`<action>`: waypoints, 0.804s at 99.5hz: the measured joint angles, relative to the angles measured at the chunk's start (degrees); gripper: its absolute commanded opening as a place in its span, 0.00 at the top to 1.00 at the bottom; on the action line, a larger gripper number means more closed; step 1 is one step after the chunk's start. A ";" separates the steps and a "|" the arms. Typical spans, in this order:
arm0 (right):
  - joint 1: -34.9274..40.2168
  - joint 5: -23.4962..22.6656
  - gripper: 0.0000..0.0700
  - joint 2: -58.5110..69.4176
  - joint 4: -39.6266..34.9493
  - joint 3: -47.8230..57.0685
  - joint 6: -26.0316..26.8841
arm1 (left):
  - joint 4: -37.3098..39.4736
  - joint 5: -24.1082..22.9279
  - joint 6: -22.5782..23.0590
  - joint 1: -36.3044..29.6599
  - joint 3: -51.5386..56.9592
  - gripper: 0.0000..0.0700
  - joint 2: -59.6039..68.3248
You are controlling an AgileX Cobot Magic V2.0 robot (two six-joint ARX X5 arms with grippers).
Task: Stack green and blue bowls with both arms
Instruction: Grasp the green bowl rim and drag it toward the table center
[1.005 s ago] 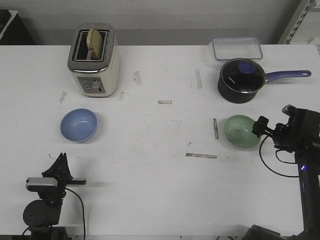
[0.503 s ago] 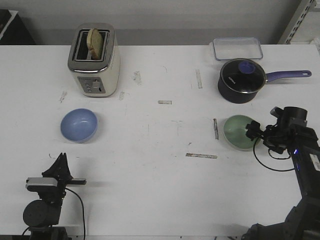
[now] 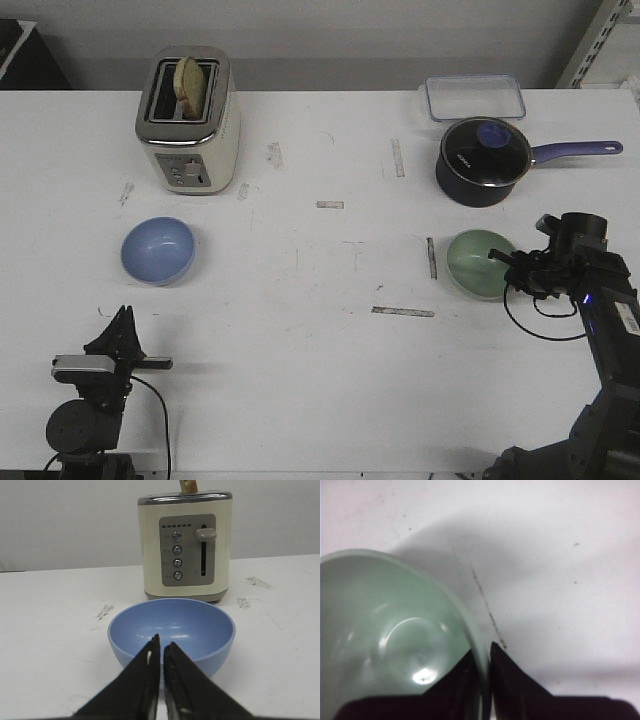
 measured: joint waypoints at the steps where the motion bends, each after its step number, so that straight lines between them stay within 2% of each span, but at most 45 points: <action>1: 0.02 0.00 1.00 0.00 -0.04 0.00 0.00 | 0.00 0.00 0.00 0.00 0.00 1.00 0.00; 17: 2.27 0.72 1.00 -0.96 -1.27 1.66 0.11 | 0.00 0.02 0.00 0.00 0.00 1.00 0.00; 35: 9.79 0.52 1.00 -5.62 1.09 5.55 2.60 | 0.00 0.00 0.00 0.00 0.00 1.00 0.00; 62: 27.78 0.66 1.00 -4.83 3.69 5.77 9.99 | 0.00 0.02 0.00 0.00 0.00 1.00 0.00; 80: 40.41 4.48 1.00 -0.96 5.03 5.77 14.32 | 0.00 0.00 0.02 0.00 0.00 1.00 0.00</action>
